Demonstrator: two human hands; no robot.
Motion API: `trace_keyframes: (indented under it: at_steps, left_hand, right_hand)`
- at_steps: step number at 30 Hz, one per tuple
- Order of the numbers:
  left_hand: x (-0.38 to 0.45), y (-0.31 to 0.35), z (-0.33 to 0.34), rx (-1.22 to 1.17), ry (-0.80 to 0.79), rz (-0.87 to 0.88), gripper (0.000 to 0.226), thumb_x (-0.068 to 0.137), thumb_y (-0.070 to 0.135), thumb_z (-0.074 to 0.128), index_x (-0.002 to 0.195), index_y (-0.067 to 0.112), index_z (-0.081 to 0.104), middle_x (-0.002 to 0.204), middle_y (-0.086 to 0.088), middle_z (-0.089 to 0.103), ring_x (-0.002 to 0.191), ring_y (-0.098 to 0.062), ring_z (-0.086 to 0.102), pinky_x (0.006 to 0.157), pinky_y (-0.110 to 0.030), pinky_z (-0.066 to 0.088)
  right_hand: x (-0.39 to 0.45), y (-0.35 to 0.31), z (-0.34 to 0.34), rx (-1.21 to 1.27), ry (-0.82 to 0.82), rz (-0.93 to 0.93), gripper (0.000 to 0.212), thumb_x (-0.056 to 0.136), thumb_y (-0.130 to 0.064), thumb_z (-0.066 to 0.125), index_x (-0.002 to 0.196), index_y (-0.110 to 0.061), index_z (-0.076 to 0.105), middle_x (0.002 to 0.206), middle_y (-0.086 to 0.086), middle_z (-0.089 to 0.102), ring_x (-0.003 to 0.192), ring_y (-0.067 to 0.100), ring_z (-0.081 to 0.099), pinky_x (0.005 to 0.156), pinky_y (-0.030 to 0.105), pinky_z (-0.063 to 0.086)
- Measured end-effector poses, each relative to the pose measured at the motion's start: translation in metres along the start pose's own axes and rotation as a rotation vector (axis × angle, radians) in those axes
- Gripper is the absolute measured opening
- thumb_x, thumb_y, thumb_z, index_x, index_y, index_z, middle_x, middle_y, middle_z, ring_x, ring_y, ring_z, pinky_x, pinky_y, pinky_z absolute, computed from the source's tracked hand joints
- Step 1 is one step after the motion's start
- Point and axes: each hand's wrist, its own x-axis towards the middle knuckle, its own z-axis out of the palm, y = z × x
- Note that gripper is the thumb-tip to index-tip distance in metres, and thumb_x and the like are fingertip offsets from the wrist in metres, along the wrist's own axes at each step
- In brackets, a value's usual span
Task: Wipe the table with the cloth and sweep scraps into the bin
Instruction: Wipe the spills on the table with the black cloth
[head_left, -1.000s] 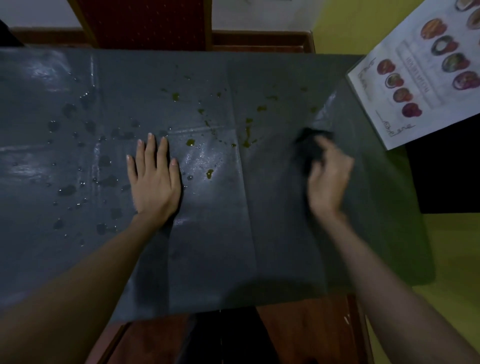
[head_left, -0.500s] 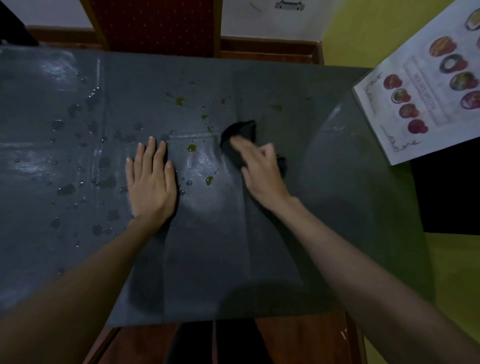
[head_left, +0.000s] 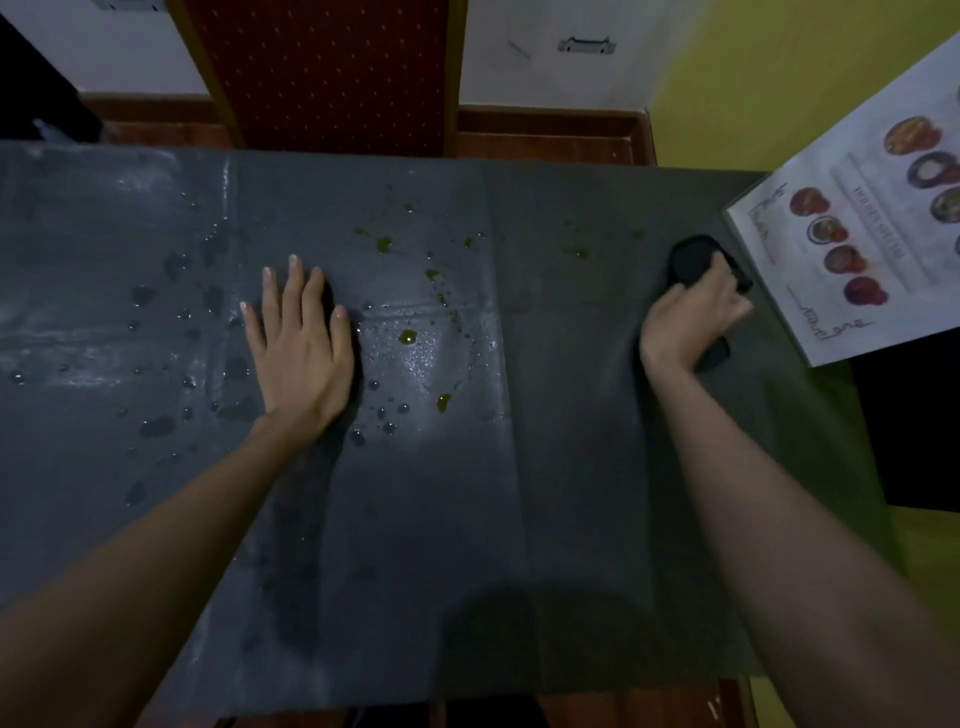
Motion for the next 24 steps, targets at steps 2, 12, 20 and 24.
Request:
trace_keyframes:
  at_steps: [2,12,20,24]
  left_hand:
    - [0.015,-0.009,-0.001,0.031,-0.018,0.009,0.057,0.106,0.040,0.021,0.156,0.014,0.023,0.167,-0.002,0.009,0.154,-0.021,-0.004,0.123,-0.046,-0.007]
    - [0.035,-0.029,-0.001,0.027,-0.024,0.050,0.056,0.105,0.036,0.024,0.157,0.014,0.022,0.167,-0.002,0.014,0.154,-0.022,0.005,0.125,-0.044,0.000]
    - [0.032,-0.032,0.001,0.020,-0.003,0.068,0.058,0.105,0.038,0.023,0.156,0.013,0.024,0.166,-0.001,0.016,0.154,-0.020,0.006,0.124,-0.039,-0.001]
    - [0.032,-0.032,0.000,0.010,-0.004,0.065,0.058,0.104,0.038,0.023,0.156,0.014,0.025,0.166,-0.001,0.016,0.154,-0.020,0.007,0.124,-0.040,0.000]
  right_hand:
    - [0.006,-0.031,0.023,-0.024,-0.054,-0.048,0.047,0.095,-0.004,0.044,0.142,-0.010,0.039,0.137,0.010,0.050,0.117,0.032,0.041,0.099,0.029,0.029]
    - [-0.134,-0.094,0.009,0.227,-0.847,-1.047,0.066,0.070,0.023,0.044,0.127,-0.007,0.060,0.134,0.004,0.059,0.100,0.020,0.049,0.085,0.027,0.036]
    - [-0.054,-0.009,-0.041,0.203,-0.372,-0.612,0.062,0.072,0.015,0.041,0.129,-0.006,0.058,0.131,0.009,0.060,0.117,0.025,0.050,0.106,0.034,0.037]
    - [0.013,-0.033,0.011,0.002,-0.008,0.046,0.045,0.094,0.000,0.041,0.138,-0.009,0.044,0.138,0.012,0.051,0.121,0.035,0.042,0.105,0.038,0.031]
